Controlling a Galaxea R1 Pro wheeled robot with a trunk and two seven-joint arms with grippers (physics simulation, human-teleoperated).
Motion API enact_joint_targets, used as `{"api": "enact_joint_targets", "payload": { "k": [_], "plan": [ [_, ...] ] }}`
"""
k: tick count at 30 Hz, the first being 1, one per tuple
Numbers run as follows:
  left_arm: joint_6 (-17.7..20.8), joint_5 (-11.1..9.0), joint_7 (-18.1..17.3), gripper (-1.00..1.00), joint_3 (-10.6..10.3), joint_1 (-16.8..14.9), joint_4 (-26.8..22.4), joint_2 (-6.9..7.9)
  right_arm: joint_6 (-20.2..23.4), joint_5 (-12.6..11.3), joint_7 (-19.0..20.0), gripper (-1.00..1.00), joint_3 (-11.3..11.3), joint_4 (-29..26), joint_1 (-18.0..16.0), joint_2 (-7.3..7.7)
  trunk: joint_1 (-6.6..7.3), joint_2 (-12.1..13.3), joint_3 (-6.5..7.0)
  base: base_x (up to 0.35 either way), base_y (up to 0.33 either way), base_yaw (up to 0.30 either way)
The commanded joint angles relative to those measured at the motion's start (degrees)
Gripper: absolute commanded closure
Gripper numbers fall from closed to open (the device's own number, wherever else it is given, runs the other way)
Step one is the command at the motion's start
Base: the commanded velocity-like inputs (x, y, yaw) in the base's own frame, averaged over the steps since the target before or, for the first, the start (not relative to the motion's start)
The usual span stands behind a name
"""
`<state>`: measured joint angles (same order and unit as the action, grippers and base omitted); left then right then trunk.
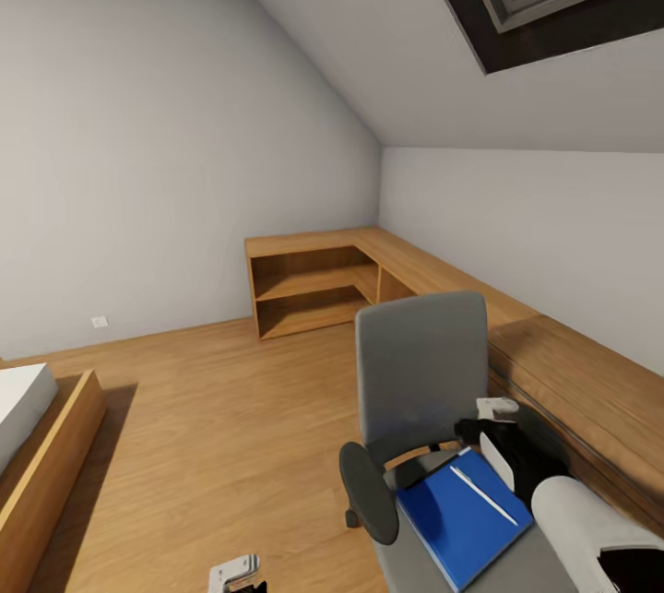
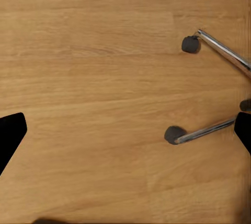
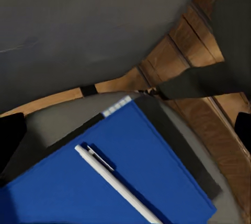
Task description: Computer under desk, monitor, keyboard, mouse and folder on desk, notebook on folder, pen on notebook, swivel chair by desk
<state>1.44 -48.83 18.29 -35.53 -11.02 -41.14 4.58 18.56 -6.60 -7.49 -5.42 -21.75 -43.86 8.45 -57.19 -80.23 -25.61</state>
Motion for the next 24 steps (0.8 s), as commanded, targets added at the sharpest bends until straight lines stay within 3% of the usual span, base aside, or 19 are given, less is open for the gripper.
{"api": "enact_joint_targets", "payload": {
  "k": [1,6,7,9,13,14,15,18,19,21,24],
  "plan": [
    [0.2,-0.3,0.5,-1.0,0.1,-0.1,-0.9,0.24,0.7,0.7,0.3,-1.0,-0.5,-0.3,-0.1,0.08,0.0,0.0,-0.07,0.022,-0.002,0.0],
    [1.7,-0.2,0.5,-1.0,2.1,-0.1,-7.3,1.67,2.4,6.0,3.8,-1.0,-0.5,-2.0,-0.1,0.16,0.0,0.0,-0.07,0.011,-0.001,0.0],
    [3.9,-0.2,0.6,-1.0,2.6,-0.1,-10.8,2.75,2.9,8.0,5.4,-1.0,-0.5,-2.3,-0.2,0.27,0.0,0.0,-0.07,0.003,0.0,0.0],
    [6.0,-0.2,0.6,-1.0,3.1,-0.1,-13.3,3.49,3.0,9.5,6.6,-1.0,-0.5,-2.4,-0.2,0.57,0.0,0.0,-0.07,0.002,0.0,0.0],
    [12.9,-0.3,0.7,-1.0,7.5,-0.1,-19.9,4.52,3.2,13.7,11.7,-1.0,-0.5,-2.4,-0.2,2.28,0.0,0.0,-0.07,0.0,0.0,0.0],
    [18.4,-0.4,0.7,-1.0,11.9,-0.1,-23.7,4.63,3.1,16.3,16.2,-1.0,-0.5,-2.3,-0.2,3.13,0.0,0.0,-0.07,0.0,0.0,0.0],
    [22.2,-0.5,0.7,-1.0,14.6,0.0,-26.4,4.59,3.1,17.7,19.4,-1.0,-0.5,-1.9,-0.1,3.75,0.0,0.0,-0.07,0.0,0.0,0.0],
    [27.5,-0.5,0.8,-1.0,17.7,0.0,-30.3,4.41,2.8,19.9,25.1,-1.0,-0.5,-0.5,-0.1,5.54,0.0,0.0,-0.07,0.0,0.0,0.0],
    [28.8,-0.6,0.8,-1.0,18.4,0.0,-31.5,4.35,2.8,19.9,25.1,-1.0,-0.5,-0.5,-0.1,5.54,0.0,0.0,-0.07,0.0,0.0,0.0],
    [32.1,-0.7,0.9,-1.0,20.1,-0.1,-35.8,4.16,2.1,20.9,29.5,-1.0,-0.5,1.8,-0.1,7.12,0.0,0.0,-0.07,0.0,0.0,0.0],
    [33.7,-0.8,1.0,-1.0,21.7,-0.1,-38.0,3.99,-0.3,21.9,32.8,-1.0,-0.5,4.1,-0.1,8.08,0.0,0.0,-0.07,0.0,0.0,0.0]
  ]
}}
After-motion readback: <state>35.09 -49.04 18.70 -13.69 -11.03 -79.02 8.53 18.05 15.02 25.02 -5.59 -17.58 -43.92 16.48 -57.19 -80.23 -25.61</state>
